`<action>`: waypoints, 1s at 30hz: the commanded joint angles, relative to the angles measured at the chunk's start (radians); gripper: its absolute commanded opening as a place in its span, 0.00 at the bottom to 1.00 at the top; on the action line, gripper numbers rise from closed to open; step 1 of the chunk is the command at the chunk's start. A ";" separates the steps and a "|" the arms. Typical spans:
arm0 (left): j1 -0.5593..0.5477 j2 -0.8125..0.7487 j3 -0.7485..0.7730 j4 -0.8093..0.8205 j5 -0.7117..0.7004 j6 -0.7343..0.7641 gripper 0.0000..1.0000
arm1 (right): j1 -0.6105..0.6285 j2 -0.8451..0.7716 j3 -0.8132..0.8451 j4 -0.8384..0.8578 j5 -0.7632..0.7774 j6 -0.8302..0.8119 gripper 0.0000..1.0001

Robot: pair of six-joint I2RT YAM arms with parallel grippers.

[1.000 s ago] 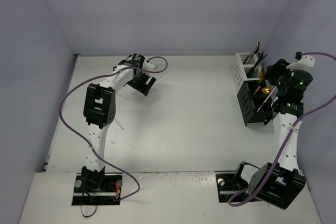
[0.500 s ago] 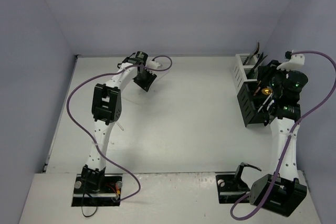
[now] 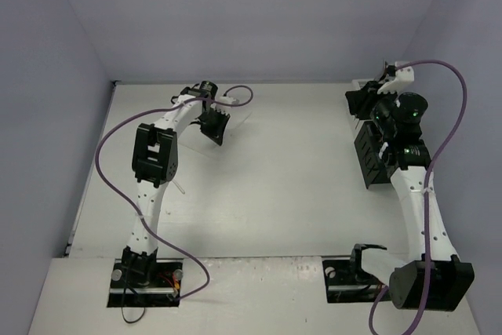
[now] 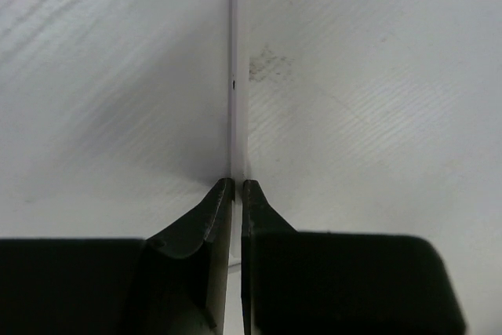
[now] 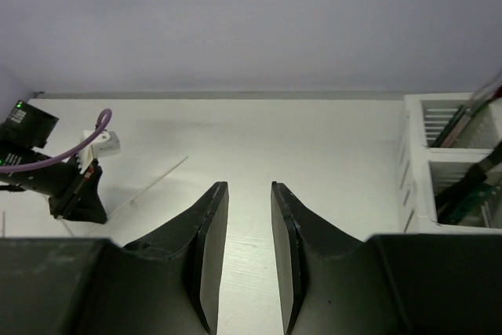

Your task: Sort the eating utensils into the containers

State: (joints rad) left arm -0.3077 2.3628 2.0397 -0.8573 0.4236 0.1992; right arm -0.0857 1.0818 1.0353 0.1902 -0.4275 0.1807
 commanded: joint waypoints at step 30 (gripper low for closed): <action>-0.157 -0.815 -0.636 0.937 0.531 -0.803 0.00 | 0.454 0.446 0.289 0.282 -0.177 0.455 0.77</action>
State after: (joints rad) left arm -0.4236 1.6460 1.3758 -0.0252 0.9220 -0.6135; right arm 0.3654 1.4966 1.2544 0.3595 -0.5642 0.5796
